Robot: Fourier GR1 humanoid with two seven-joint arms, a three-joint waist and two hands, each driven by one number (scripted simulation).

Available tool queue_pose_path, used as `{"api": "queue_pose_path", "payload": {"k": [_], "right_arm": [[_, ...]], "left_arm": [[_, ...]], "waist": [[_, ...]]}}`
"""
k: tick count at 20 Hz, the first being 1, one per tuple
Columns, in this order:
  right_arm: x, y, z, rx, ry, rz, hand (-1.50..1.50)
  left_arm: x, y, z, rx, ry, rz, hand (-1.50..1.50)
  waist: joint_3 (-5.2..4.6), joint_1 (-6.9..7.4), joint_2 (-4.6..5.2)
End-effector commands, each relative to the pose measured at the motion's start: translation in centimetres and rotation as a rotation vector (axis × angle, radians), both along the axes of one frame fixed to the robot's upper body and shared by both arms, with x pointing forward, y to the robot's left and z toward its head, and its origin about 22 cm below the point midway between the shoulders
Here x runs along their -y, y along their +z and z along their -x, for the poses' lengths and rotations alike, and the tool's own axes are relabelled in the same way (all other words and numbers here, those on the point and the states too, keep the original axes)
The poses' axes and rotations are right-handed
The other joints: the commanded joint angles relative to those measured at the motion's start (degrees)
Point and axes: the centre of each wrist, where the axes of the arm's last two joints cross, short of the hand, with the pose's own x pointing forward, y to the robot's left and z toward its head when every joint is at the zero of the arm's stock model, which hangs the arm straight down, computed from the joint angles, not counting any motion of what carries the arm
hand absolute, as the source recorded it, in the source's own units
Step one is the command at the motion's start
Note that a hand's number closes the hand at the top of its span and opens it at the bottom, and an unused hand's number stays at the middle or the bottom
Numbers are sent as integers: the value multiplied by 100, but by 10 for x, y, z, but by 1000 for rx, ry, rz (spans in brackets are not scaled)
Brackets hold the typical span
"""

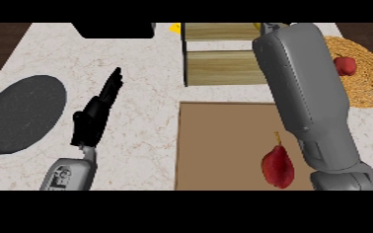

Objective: Pick the lemon from the tray and place it in the tiered shelf

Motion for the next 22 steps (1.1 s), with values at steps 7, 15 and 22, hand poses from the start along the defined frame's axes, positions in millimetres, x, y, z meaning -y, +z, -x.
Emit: {"api": "queue_pose_path", "payload": {"k": [7, 15, 22], "right_arm": [[18, 19, 18, 70, 107, -200, -150], [4, 49, 36, 221, 150, -309, -150], [59, 118, 78, 395, 60, -490, -150]], "left_arm": [[-1, 5, 14, 8, -12, 1, 0], [1, -3, -4, -6, -4, 12, 0], [-8, 2, -6, -12, 14, -10, 0]], "waist": [[2, 31, -7], [-1, 8, 10], [0, -90, -42]]}}
